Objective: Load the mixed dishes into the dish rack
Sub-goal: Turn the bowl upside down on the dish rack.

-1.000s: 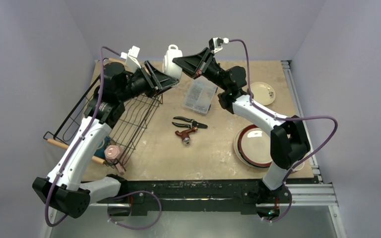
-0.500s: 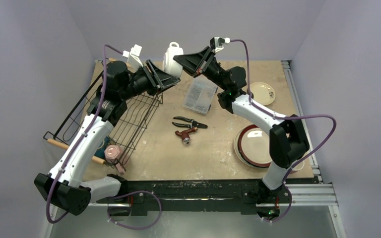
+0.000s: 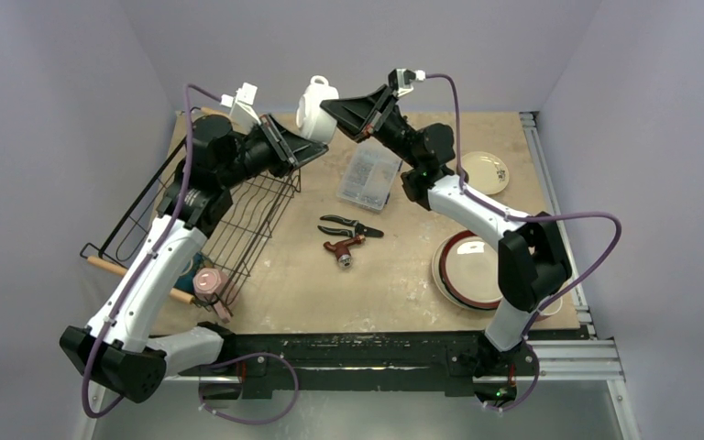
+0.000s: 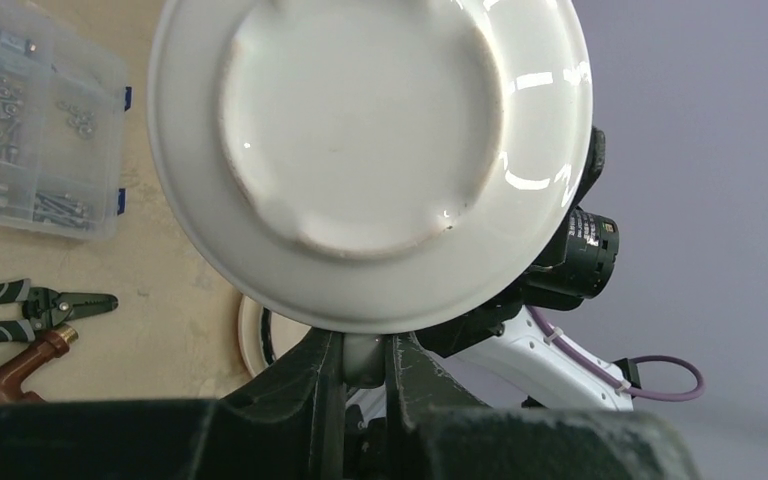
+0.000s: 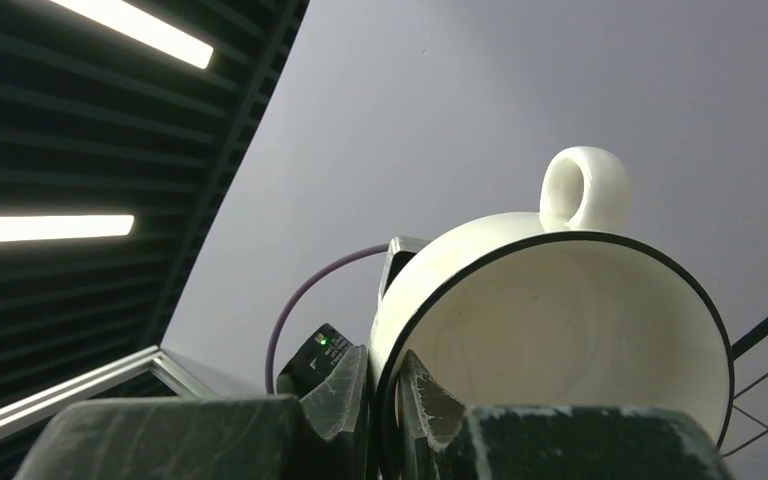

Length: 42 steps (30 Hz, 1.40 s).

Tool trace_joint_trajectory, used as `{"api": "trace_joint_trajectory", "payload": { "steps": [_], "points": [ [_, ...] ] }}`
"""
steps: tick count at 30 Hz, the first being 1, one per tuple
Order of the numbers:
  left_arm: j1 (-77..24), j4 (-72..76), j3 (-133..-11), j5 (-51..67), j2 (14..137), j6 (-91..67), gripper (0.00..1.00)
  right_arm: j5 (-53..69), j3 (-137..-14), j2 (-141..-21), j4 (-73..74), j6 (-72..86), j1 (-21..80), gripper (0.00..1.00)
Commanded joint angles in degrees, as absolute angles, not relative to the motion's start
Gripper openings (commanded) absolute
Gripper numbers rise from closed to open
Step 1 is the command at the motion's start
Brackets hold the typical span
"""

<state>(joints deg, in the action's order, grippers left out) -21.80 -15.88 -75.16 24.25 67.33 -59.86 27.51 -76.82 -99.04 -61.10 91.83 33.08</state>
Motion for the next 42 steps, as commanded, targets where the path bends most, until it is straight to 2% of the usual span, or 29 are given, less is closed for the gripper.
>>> {"api": "trace_joint_trajectory", "payload": {
  "steps": [1,2,9,16,22,28,35,38,42],
  "points": [
    [-22.0,-12.8,-76.2,20.8,65.2,-56.4,0.0,29.1,-79.5,-96.1,-63.2,90.4,34.5,0.12],
    [-22.0,-13.0,-76.1,20.8,64.9,-56.4,0.0,29.3,-79.8,-96.1,-62.7,90.1,34.5,0.17],
    [-21.9,-13.6,-76.3,21.3,63.2,-55.8,0.0,29.8,-80.9,-95.8,-58.2,88.2,34.5,0.65],
    [-21.2,-15.9,-77.8,21.4,62.1,-53.8,0.0,31.1,-82.9,-94.6,-44.9,82.4,34.5,0.98],
    [-19.2,-20.1,-78.6,20.9,60.3,-51.2,0.0,30.8,-85.7,-92.0,-27.1,72.6,34.0,0.99],
    [-17.0,-32.2,-81.6,15.6,59.0,-42.2,0.0,30.4,-89.1,-90.9,-13.7,66.0,32.3,0.99],
    [-14.7,-50.1,-87.1,-1.9,58.2,-31.6,0.0,28.4,-87.3,-87.6,-4.1,64.7,24.7,0.99],
    [-13.4,-59.2,-90.2,-12.6,60.2,-32.0,0.0,28.0,-86.7,-86.2,-1.0,63.0,21.9,0.99],
    [-9.8,-65.6,-90.4,-19.3,62.3,-33.9,0.0,26.9,-88.5,-85.6,6.3,58.5,20.9,0.99]
  ]
}}
